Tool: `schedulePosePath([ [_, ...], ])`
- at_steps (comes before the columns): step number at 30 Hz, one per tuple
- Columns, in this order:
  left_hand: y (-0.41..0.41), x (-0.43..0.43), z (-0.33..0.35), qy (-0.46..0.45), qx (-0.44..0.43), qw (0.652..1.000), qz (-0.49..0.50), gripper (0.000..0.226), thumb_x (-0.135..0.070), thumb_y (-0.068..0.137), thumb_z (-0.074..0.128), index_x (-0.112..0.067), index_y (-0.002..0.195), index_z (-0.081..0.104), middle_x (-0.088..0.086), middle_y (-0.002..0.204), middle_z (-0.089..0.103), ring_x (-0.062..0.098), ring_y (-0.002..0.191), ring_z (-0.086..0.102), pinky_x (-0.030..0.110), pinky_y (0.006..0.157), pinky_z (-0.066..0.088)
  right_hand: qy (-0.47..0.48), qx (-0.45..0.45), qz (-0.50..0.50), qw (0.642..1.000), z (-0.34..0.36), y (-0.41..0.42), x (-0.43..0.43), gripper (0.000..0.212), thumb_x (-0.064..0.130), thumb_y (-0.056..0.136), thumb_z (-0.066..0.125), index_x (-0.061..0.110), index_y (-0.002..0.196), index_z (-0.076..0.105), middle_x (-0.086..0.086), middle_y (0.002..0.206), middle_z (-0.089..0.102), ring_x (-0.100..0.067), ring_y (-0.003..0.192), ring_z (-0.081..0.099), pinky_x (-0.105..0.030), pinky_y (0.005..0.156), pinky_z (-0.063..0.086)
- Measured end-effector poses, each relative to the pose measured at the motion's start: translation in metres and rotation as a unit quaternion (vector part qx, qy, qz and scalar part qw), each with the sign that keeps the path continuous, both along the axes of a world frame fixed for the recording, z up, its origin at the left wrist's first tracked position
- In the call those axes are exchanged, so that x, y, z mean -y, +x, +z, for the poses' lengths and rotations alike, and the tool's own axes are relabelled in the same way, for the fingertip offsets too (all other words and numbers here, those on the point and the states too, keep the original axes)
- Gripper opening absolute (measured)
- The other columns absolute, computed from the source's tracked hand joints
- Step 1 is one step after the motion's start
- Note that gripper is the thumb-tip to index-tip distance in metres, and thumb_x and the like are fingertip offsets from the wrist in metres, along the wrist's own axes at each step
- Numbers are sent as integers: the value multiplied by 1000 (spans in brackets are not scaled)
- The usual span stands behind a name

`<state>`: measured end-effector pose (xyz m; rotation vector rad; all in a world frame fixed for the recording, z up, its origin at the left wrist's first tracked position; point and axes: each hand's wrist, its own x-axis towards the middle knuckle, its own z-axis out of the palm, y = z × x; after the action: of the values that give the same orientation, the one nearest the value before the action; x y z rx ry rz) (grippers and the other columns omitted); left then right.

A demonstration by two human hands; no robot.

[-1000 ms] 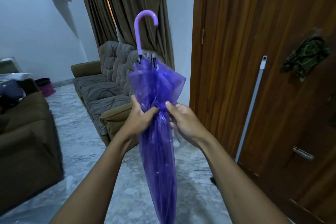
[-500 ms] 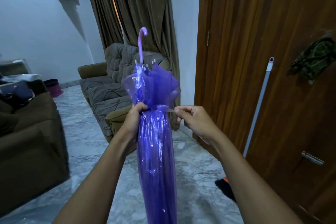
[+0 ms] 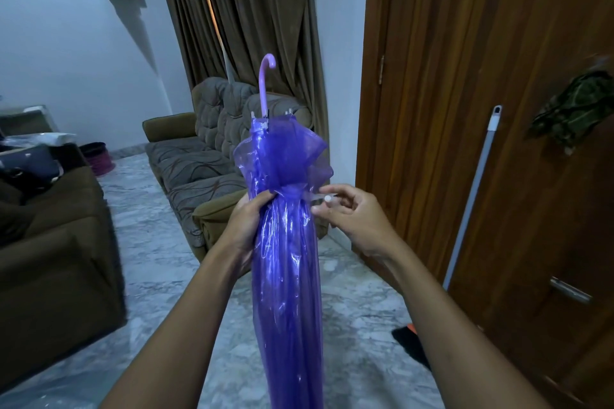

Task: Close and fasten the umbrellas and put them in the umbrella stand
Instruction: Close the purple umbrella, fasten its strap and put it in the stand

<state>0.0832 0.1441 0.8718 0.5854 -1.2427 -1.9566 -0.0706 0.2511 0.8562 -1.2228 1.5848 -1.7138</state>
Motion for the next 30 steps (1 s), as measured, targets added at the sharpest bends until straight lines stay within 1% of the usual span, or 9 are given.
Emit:
schedulePosePath([
  [3,1,-2,2,4,7,1000,9,11,-8,95,51,-8,101,59,6,66,72,15,54,69,24,50,56,19,-92,-13,995,3,-7,-4,16,24,80,80,22,94,72,-8,88,71,-14,71,66,-34,71,56],
  [7,2,-4,4,8,10,1000,8,10,-8,95,52,-7,102,59,6,65,72,15,53,69,25,48,55,42,-143,-44,988,4,-11,-4,15,40,86,71,26,87,76,-5,81,74,-21,70,68,-42,69,56],
  [11,2,-5,7,9,13,1000,8,9,-8,95,51,-8,100,59,5,63,72,14,51,68,24,47,54,70,-119,-9,990,5,-13,-4,16,36,94,60,31,87,73,-13,78,68,-12,63,57,-33,63,48],
  [15,4,-3,6,7,18,1000,3,10,-11,95,52,-9,104,57,5,65,72,15,53,69,25,48,55,73,-24,46,996,5,-11,-4,18,14,102,47,18,103,65,-1,67,56,-10,52,46,-24,55,39],
  [19,5,-2,5,1,29,1000,5,9,-12,95,53,-11,102,58,4,65,72,15,54,69,25,50,57,109,7,81,991,5,-11,-9,5,17,100,51,14,100,55,1,62,44,-5,45,36,-20,46,28],
  [22,5,0,5,-7,28,1000,9,11,-11,95,53,-11,104,59,5,68,73,16,56,69,27,54,58,110,-81,74,988,4,-10,-14,24,28,87,72,12,101,61,10,62,55,-5,57,49,-17,56,40],
  [24,4,2,4,-14,36,999,9,13,-12,94,54,-10,107,59,5,70,73,17,58,69,28,56,59,109,-117,33,987,0,-10,-10,24,32,81,78,17,95,67,6,74,66,-5,69,57,-20,65,45],
  [26,5,4,3,-18,40,999,6,15,-12,94,55,-11,108,59,6,71,73,17,59,69,28,56,58,106,-124,-2,987,-2,-12,-6,17,36,82,76,21,88,70,0,83,71,-6,75,60,-24,69,46],
  [30,5,5,1,-18,60,998,7,13,-12,94,56,-14,106,61,7,75,72,18,60,69,29,57,58,99,-151,9,984,-2,-13,-5,21,45,90,63,27,92,72,8,102,66,-10,98,62,-26,84,44],
])
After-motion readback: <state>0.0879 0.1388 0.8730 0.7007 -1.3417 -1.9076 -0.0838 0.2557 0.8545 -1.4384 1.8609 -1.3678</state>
